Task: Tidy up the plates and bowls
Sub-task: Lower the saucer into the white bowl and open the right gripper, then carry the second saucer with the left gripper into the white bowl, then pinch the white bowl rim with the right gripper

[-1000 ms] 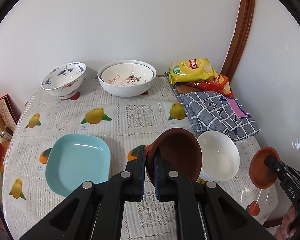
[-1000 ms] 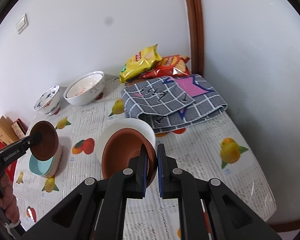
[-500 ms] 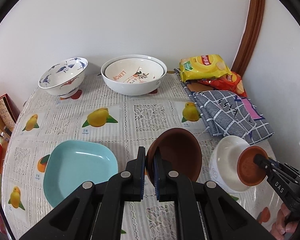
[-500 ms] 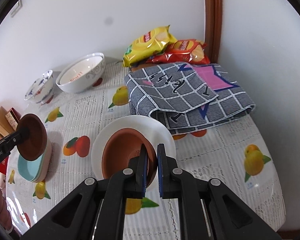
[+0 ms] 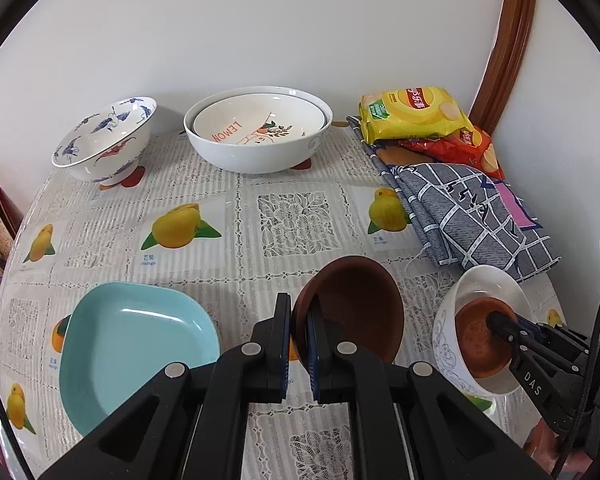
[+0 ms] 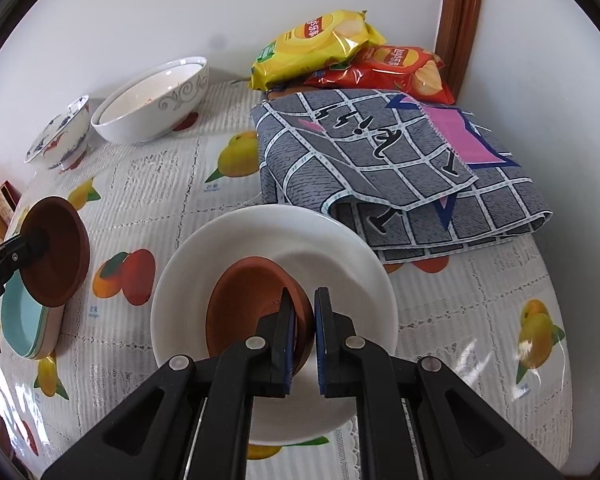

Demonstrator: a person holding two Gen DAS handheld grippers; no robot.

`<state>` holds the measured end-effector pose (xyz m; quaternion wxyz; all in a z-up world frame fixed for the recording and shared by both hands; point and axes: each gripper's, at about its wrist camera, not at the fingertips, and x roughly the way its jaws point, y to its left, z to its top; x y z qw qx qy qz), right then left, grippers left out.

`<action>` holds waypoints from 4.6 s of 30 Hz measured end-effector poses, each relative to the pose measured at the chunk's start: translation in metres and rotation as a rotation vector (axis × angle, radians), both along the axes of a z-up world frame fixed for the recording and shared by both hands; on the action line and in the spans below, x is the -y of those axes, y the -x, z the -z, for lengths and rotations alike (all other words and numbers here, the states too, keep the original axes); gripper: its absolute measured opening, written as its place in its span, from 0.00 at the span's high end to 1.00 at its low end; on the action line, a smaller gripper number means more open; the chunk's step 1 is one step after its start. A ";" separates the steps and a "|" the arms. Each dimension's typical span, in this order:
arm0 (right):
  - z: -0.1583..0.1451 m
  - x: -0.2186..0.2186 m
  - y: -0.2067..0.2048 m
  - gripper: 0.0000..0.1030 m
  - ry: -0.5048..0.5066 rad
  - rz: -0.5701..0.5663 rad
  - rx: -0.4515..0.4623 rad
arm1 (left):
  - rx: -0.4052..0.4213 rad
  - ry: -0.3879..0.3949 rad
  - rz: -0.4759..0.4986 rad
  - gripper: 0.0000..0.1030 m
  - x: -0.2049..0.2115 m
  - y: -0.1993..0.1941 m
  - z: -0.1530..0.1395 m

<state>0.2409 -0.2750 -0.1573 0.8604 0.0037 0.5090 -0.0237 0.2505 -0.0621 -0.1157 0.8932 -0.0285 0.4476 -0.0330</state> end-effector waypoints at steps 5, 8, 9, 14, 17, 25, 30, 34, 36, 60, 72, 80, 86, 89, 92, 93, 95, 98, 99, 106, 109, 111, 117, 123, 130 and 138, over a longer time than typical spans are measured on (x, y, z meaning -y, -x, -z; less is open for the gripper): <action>0.005 -0.004 -0.004 0.91 0.019 -0.011 -0.015 | 0.000 0.001 0.002 0.92 0.000 -0.002 0.001; 0.007 -0.007 -0.006 0.91 0.058 -0.017 -0.020 | -0.002 0.001 0.003 0.92 0.001 -0.003 0.001; 0.008 -0.008 -0.007 0.91 0.068 -0.017 -0.022 | -0.002 0.000 0.003 0.92 0.001 -0.003 0.001; 0.016 -0.015 -0.011 0.88 0.137 -0.026 -0.037 | -0.012 0.000 0.005 0.92 0.000 -0.006 0.005; 0.021 -0.017 -0.012 0.85 0.154 -0.028 -0.047 | -0.019 0.000 0.005 0.92 -0.001 -0.007 0.008; 0.026 -0.023 -0.012 0.79 0.224 -0.023 -0.061 | -0.024 0.004 0.010 0.92 -0.002 -0.005 0.010; 0.022 -0.019 -0.011 0.70 0.199 -0.010 -0.056 | -0.023 0.000 0.015 0.92 0.001 0.000 0.007; 0.008 -0.018 -0.002 0.60 0.195 -0.012 -0.031 | -0.011 0.006 0.016 0.92 0.003 0.007 -0.001; -0.001 -0.016 0.003 0.60 0.180 -0.013 -0.016 | -0.002 0.008 0.022 0.92 0.006 0.012 -0.007; -0.077 0.075 0.077 0.58 0.011 0.083 0.158 | 0.010 0.059 0.165 0.92 0.094 0.030 -0.023; -0.056 0.099 0.075 0.58 -0.012 0.102 0.131 | -0.050 0.070 0.186 0.92 0.118 0.006 0.003; -0.040 0.102 0.070 0.58 -0.021 0.109 0.103 | -0.085 0.078 0.180 0.92 0.123 -0.003 0.019; -0.040 0.099 0.067 0.58 -0.015 0.099 0.102 | -0.098 0.089 0.181 0.92 0.126 -0.007 0.026; -0.041 0.096 0.068 0.57 -0.012 0.092 0.107 | -0.104 0.095 0.181 0.92 0.128 -0.008 0.029; -0.041 0.094 0.068 0.55 -0.014 0.088 0.107 | -0.110 0.098 0.184 0.92 0.130 -0.009 0.031; -0.041 0.093 0.068 0.54 -0.014 0.087 0.108 | -0.113 0.099 0.184 0.92 0.130 -0.010 0.032; -0.039 0.093 0.068 0.54 -0.016 0.087 0.106 | -0.116 0.102 0.186 0.92 0.131 -0.010 0.033; -0.038 0.092 0.067 0.54 -0.026 0.083 0.102 | -0.120 0.103 0.189 0.92 0.133 -0.010 0.033; -0.037 0.092 0.066 0.54 -0.027 0.081 0.103 | -0.124 0.097 0.192 0.91 0.133 -0.010 0.033; -0.040 0.085 0.064 0.54 -0.040 0.062 0.113 | -0.093 0.096 0.191 0.76 0.130 -0.004 0.020; -0.040 0.084 0.062 0.54 -0.063 0.053 0.115 | -0.072 0.089 0.182 0.76 0.127 -0.001 0.012; -0.040 0.084 0.060 0.54 -0.087 0.050 0.112 | -0.061 0.082 0.172 0.76 0.123 0.001 0.007; -0.038 0.077 0.053 0.54 -0.114 0.029 0.105 | -0.058 0.033 0.133 0.68 0.111 0.004 0.001; -0.031 0.068 0.046 0.54 -0.110 0.015 0.095 | -0.081 -0.042 0.115 0.66 0.101 0.006 0.008; -0.022 0.059 0.036 0.58 -0.111 0.000 0.071 | -0.083 -0.067 0.143 0.64 0.097 0.005 0.011; -0.007 0.055 0.025 0.61 -0.092 0.010 0.013 | -0.134 -0.068 0.161 0.64 0.106 -0.002 0.021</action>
